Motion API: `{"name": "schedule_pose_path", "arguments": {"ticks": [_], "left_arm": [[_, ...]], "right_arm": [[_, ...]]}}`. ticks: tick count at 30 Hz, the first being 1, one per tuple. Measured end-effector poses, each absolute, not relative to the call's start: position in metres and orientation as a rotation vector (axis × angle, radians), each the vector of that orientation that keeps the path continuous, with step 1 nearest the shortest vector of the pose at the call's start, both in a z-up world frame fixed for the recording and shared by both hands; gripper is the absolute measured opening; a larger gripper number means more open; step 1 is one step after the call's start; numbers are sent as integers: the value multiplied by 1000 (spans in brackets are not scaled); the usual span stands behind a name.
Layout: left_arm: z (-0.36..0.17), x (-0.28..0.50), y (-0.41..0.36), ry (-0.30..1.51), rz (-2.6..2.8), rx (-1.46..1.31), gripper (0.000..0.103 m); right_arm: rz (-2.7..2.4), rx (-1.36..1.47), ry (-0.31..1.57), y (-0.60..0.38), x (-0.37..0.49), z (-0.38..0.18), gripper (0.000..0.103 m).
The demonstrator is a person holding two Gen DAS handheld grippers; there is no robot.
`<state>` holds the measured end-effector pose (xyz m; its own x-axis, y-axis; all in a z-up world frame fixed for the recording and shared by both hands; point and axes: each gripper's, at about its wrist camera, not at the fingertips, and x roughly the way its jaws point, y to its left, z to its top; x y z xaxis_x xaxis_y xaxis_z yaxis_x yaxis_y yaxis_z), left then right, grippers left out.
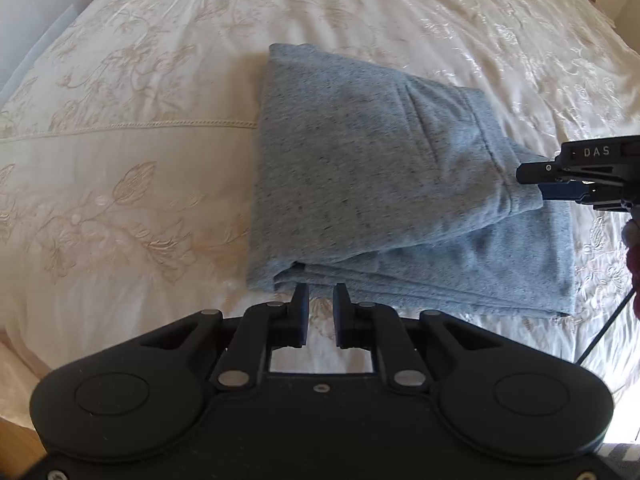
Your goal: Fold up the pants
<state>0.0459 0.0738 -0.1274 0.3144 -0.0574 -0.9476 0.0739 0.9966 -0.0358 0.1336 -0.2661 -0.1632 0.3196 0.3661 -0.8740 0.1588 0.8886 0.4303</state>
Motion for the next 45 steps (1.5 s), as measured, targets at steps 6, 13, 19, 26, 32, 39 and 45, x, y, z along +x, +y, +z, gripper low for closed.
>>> {"name": "schedule_pose_path", "arguments": {"ticks": [6, 13, 19, 26, 32, 39, 45], "left_arm": [[-126, 31, 67, 1215, -147, 86, 18], [-132, 25, 19, 1141, -334, 196, 20], [-143, 41, -16, 1060, -391, 263, 24], [-174, 63, 2, 1116, -239, 294, 28], [-180, 67, 68, 1175, -234, 43, 30], [-178, 61, 108, 1199, -74, -88, 20], [-172, 45, 148, 1231, 20, -86, 19]], "right_arm": [[141, 555, 1340, -258, 159, -198, 46], [305, 457, 1303, -236, 165, -163, 9], [406, 472, 1191, -229, 169, -94, 9], [433, 362, 1087, -227, 143, -37, 8], [309, 403, 1143, -259, 103, -55, 9], [166, 464, 1263, -275, 83, -112, 9], [176, 413, 1208, -270, 74, -95, 9]]}}
